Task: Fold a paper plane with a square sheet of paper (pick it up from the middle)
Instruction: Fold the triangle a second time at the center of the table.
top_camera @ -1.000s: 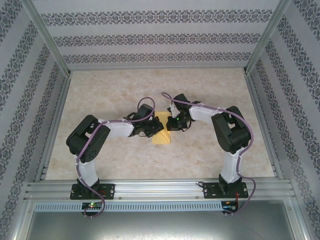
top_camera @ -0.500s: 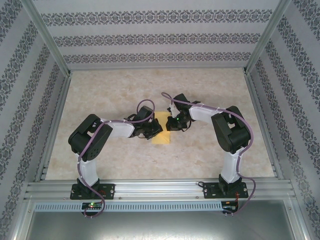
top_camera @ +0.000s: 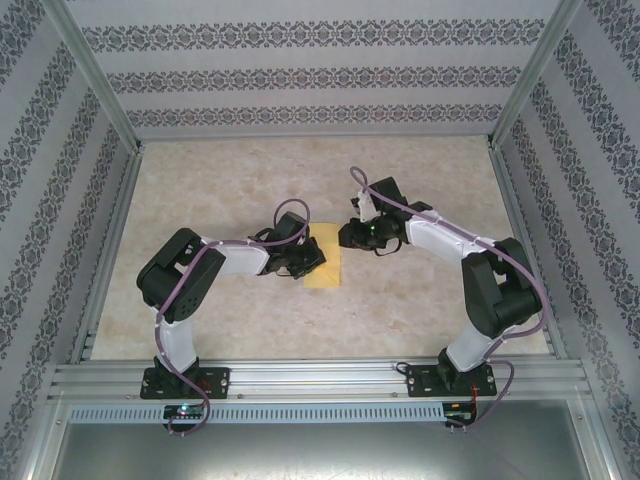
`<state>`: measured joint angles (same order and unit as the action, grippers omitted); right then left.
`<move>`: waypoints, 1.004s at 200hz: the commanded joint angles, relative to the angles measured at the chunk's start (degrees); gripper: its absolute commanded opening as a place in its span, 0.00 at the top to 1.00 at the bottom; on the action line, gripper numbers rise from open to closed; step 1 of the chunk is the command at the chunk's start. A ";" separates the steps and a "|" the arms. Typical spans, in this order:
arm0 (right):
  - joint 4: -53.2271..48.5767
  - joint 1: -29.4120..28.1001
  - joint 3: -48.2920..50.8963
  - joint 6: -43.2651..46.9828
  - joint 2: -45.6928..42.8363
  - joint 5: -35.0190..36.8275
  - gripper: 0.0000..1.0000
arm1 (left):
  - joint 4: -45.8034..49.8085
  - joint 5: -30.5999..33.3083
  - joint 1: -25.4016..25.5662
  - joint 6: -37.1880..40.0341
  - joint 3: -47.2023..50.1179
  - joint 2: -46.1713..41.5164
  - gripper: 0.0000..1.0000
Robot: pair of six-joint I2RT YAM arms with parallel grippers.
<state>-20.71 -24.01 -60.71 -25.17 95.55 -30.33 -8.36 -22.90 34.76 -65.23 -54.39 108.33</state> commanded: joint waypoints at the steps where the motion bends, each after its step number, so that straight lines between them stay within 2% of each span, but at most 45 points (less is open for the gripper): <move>1: 4.04 -2.66 3.56 -4.50 1.51 -5.85 0.88 | 4.01 1.58 -0.05 -0.16 0.50 2.53 1.00; 20: 6.32 -4.40 4.94 -6.49 3.15 -7.20 0.97 | 3.95 1.58 0.00 -0.07 0.57 2.47 1.00; 52: 6.83 -5.43 5.67 -7.01 4.60 -6.25 0.99 | 3.91 1.44 -0.04 0.02 0.51 2.41 1.00; 96: 6.77 -6.03 5.24 -7.25 6.90 -6.76 0.99 | 3.61 1.25 -0.05 -0.06 0.51 2.70 1.00; 201: 1.66 -6.29 5.86 -4.26 9.84 -1.61 0.95 | 3.73 1.00 -0.03 0.06 0.43 2.92 1.00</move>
<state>-15.92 -29.54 -55.53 -31.20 104.86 -34.54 -8.43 -22.96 34.76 -65.21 -54.39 108.38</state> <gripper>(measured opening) 0.048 0.067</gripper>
